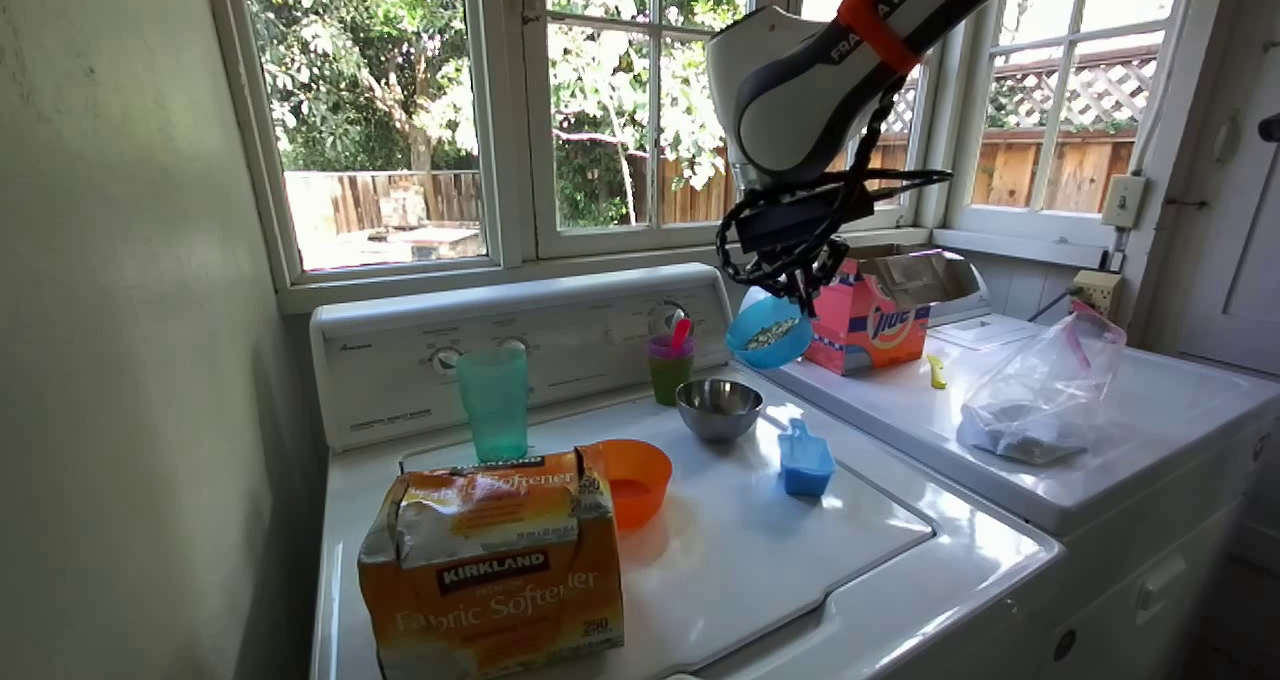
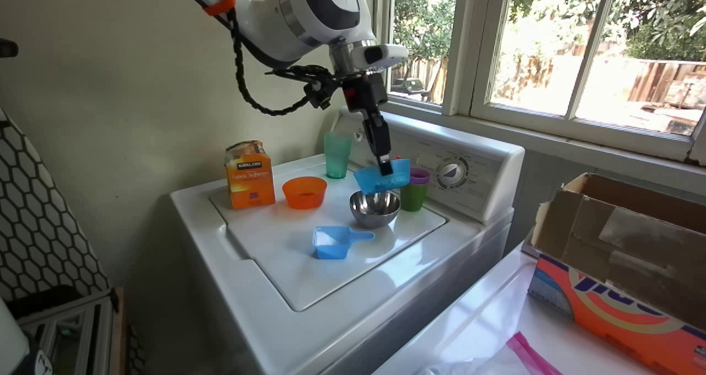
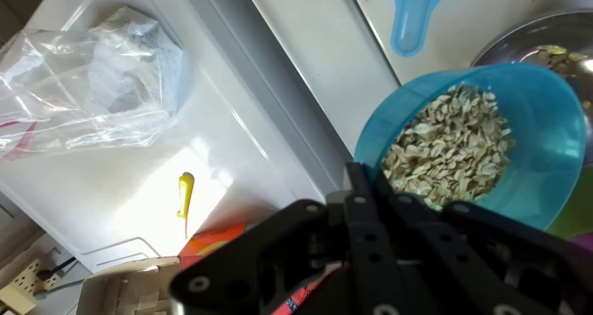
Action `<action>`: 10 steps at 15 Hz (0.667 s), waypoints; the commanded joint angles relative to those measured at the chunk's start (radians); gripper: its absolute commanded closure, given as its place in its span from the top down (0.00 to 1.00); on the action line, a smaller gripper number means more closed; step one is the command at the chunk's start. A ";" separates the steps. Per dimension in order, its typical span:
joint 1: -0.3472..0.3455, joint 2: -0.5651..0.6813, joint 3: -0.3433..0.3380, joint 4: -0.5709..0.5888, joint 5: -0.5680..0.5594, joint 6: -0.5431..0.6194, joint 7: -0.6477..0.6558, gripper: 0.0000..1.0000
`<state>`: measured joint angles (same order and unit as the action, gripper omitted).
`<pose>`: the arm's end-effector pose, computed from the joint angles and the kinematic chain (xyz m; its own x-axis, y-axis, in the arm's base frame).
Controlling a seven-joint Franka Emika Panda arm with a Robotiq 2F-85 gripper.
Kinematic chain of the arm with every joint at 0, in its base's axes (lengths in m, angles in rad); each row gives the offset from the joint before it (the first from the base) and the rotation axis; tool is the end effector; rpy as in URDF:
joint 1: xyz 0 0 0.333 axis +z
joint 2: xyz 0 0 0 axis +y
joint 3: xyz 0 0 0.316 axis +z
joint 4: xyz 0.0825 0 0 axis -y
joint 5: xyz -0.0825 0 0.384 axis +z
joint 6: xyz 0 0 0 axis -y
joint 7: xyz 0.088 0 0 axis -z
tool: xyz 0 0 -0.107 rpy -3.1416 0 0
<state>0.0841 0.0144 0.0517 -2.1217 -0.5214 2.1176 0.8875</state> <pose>0.5428 0.0512 0.4083 0.8762 -0.3942 0.2773 -0.4716 -0.8199 0.3246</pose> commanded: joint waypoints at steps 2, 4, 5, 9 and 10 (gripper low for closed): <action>0.013 0.052 0.018 0.066 -0.060 -0.138 0.031 0.01; 0.021 0.078 0.023 0.097 -0.078 -0.186 0.028 0.01; 0.027 0.092 0.026 0.114 -0.090 -0.209 0.026 0.01; 0.055 0.158 0.033 0.191 -0.144 -0.289 0.014 0.01; 0.065 0.177 0.033 0.212 -0.162 -0.318 0.010 0.01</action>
<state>0.1208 0.1214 0.0805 -1.9911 -0.6265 1.8873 0.8906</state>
